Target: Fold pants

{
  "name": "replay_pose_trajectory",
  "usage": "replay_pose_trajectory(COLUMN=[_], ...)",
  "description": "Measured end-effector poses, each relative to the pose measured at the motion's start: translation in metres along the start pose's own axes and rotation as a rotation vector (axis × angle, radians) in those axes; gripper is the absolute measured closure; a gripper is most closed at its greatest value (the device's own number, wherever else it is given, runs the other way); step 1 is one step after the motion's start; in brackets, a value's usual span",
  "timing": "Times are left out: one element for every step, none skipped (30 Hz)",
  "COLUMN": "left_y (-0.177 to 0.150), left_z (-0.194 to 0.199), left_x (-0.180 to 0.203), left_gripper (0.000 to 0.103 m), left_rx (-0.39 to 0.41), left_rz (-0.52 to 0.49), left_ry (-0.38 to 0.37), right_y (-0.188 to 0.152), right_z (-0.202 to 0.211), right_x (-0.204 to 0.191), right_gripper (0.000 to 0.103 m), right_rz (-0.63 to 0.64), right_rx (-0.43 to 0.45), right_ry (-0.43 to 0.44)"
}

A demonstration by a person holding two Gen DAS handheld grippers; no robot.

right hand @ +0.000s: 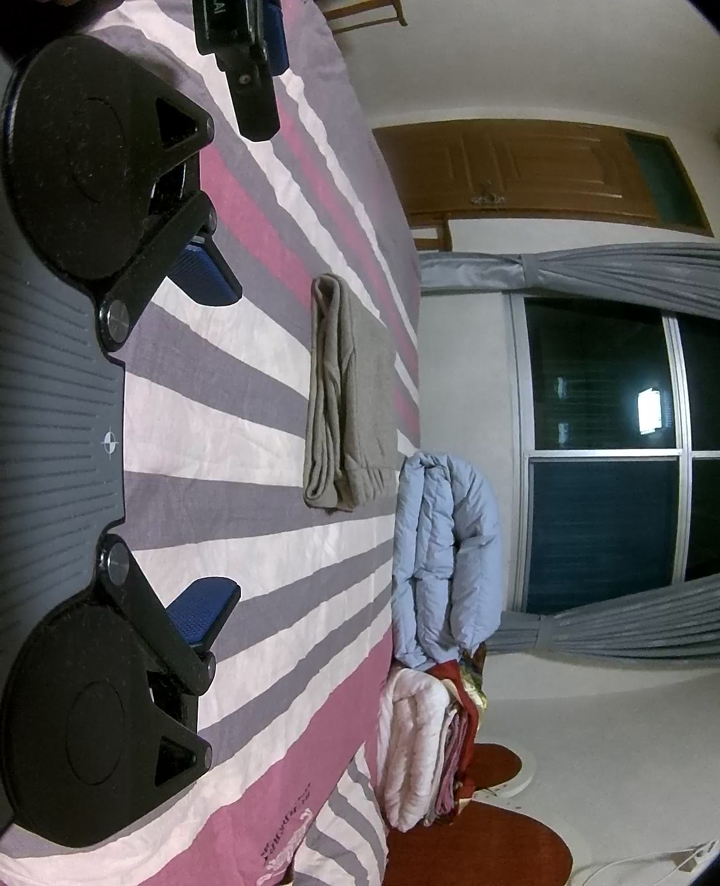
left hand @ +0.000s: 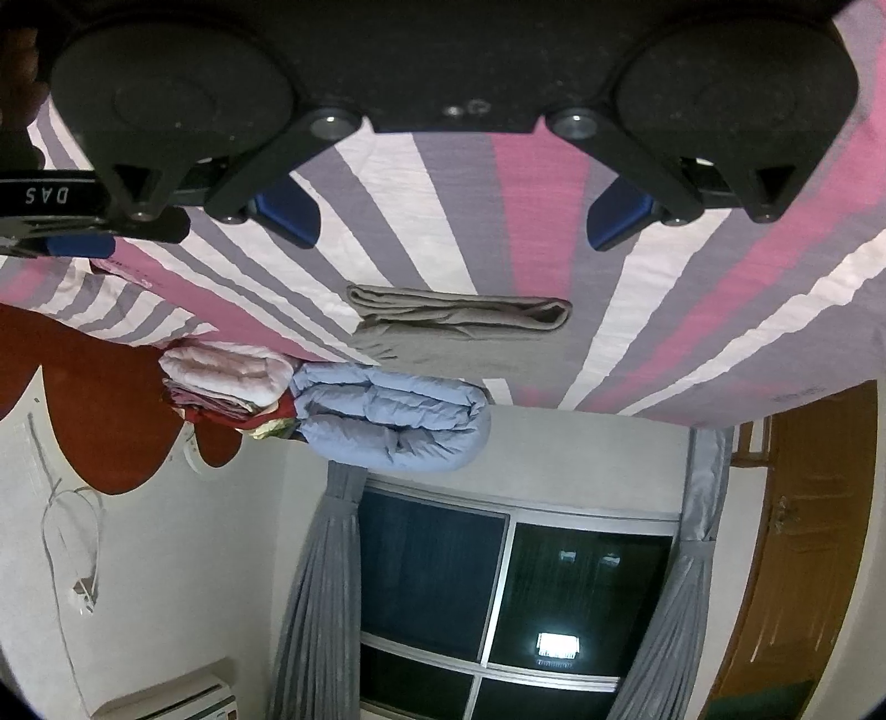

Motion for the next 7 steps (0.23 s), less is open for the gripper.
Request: replay_pose_trajectory(left_y=[0.0014, 0.0018, 0.0019, 0.002, 0.0018, 0.002, 0.0023], left_z=[-0.0006, -0.0004, -0.0003, -0.0005, -0.0005, -0.0002, -0.0002], left_x=[0.0007, 0.001, 0.0017, 0.0017, 0.0017, 0.002, 0.0018], left_gripper=[0.006, 0.006, 0.006, 0.006, 0.006, 0.006, 0.006], left_rx=[-0.002, -0.002, -0.002, -0.005, -0.008, -0.009, -0.008], left_rz=[-0.001, -0.002, -0.004, -0.003, -0.003, -0.004, -0.003], left_ry=[-0.002, -0.004, -0.004, -0.005, -0.005, -0.004, -0.005], right_y=[0.0, 0.0, 0.0002, -0.0002, 0.0001, 0.0002, 0.0002], right_z=[0.0001, 0.0005, -0.0002, 0.0004, -0.0002, -0.0002, -0.0002], right_x=[0.0002, 0.0006, 0.0007, 0.0012, 0.0008, 0.0008, 0.0008], right_gripper=[0.0, 0.0, 0.0, 0.0, 0.0, 0.0, 0.0], right_rz=[-0.001, -0.001, 0.0, 0.0, 0.001, 0.001, 0.001], right_rx=[0.0, 0.001, 0.001, 0.001, -0.001, 0.0, 0.0], right_ry=[0.0, 0.001, 0.001, 0.001, 0.0, 0.001, 0.001])
Point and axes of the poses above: each gripper's, at about its wrist camera, not at the fingertips, and z roughly against the way its jaws point, x to its right, y to its top, the point moved 3 cm from there along -z, roughly the way its jaws point, and after that the axes turned 1 degree about y, right-handed, at the moved point
